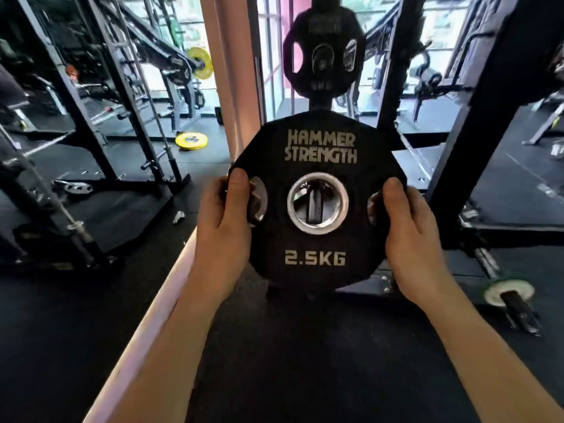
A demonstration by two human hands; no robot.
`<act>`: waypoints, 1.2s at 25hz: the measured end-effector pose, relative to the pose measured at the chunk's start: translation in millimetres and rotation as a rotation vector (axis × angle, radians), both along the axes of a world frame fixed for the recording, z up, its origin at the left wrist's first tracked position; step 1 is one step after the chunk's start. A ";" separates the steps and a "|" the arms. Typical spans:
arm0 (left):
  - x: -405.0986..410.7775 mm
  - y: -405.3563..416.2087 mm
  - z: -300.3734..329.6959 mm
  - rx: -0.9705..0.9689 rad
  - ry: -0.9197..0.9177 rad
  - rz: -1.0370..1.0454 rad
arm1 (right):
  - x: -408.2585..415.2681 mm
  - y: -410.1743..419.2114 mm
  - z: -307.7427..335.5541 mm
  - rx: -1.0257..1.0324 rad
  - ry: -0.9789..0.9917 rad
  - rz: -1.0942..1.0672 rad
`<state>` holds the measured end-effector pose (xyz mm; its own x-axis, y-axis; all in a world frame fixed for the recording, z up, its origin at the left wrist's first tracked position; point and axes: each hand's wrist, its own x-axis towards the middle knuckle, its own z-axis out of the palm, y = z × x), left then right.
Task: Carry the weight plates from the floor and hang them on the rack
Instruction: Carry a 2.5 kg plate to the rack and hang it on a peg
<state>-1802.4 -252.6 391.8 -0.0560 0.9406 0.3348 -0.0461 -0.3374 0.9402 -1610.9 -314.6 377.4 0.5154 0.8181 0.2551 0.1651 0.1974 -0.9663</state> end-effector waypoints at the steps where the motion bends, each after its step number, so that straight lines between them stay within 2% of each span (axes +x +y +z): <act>1: 10.5 19.5 9.6 0.022 -0.005 -0.008 | 11.2 16.7 11.0 0.023 -0.008 -0.001; 17: 111.6 239.2 212.7 0.478 -0.171 -0.103 | 109.1 221.6 218.3 0.442 -0.265 -0.106; 25: 141.0 332.3 328.8 0.718 -0.053 0.020 | 132.2 302.6 329.1 0.609 -0.376 -0.182; 30: 157.9 371.6 384.0 0.796 -0.082 0.001 | 150.3 351.5 382.5 0.684 -0.406 -0.217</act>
